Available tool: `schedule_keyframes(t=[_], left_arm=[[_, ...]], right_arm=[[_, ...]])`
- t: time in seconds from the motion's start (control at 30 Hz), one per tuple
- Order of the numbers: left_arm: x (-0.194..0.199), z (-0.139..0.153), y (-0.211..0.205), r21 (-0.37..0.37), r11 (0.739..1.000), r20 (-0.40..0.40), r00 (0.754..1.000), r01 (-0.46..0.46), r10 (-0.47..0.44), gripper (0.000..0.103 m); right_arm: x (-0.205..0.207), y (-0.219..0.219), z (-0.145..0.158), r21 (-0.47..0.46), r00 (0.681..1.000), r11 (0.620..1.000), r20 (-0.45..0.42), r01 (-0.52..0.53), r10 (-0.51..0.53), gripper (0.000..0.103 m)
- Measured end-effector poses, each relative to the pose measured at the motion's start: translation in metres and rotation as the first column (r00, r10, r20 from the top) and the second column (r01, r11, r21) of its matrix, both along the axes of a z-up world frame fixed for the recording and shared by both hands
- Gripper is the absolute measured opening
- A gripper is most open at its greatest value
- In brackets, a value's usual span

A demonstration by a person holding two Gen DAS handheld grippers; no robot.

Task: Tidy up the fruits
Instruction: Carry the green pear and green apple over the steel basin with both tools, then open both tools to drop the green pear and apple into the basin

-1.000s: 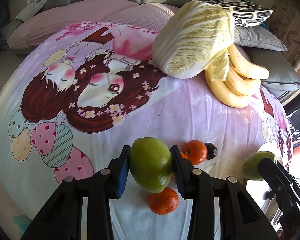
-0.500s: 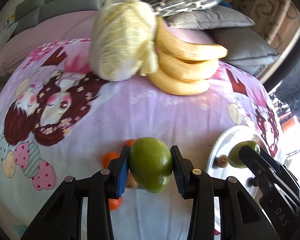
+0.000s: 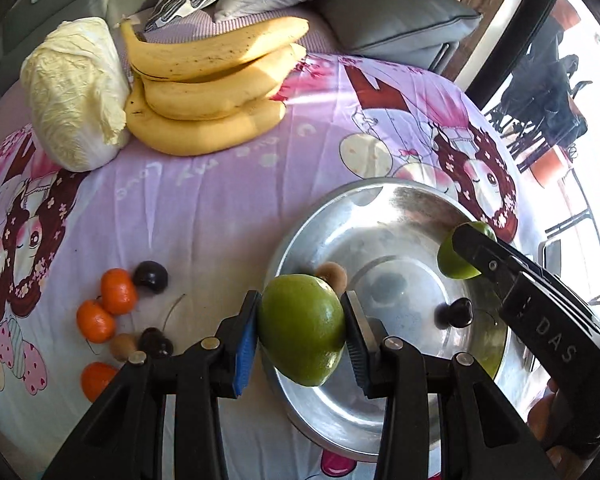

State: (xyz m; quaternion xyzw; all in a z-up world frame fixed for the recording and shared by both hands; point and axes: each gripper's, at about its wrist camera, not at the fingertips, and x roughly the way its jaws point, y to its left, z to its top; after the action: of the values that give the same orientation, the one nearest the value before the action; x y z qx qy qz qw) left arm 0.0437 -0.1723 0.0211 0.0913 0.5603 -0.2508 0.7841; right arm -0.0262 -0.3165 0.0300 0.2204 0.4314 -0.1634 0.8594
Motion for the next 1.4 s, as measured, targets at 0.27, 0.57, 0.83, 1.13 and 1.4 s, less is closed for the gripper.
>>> schedule_keyframes(t=[0.27,0.57,0.83,1.13,1.4], left_arm=[[-0.006,-0.020,-0.018,0.060,0.997,-0.046,0.998,0.039,-0.036,0.042],[-0.003,-0.032,-0.022,0.104,0.994,-0.063,0.997,0.040,-0.033,0.042],[-0.001,-0.033,-0.025,0.114,0.993,-0.050,0.998,0.044,-0.038,0.042],[0.000,-0.022,-0.015,0.110,0.994,-0.035,0.999,0.017,-0.013,0.043],[0.012,-0.009,0.015,0.083,0.991,-0.006,0.995,-0.101,0.102,0.043]], right_arm=[[0.006,0.001,-0.016,0.017,0.998,0.999,-0.062,-0.028,0.029,0.040],[0.011,0.003,-0.022,0.019,0.995,0.999,-0.093,-0.044,0.046,0.040],[0.014,0.003,-0.026,0.023,0.992,0.998,-0.111,-0.050,0.052,0.040],[0.014,0.003,-0.023,0.023,0.994,0.998,-0.096,-0.057,0.059,0.041],[0.014,0.004,-0.023,0.018,0.993,0.998,-0.103,-0.057,0.059,0.044]])
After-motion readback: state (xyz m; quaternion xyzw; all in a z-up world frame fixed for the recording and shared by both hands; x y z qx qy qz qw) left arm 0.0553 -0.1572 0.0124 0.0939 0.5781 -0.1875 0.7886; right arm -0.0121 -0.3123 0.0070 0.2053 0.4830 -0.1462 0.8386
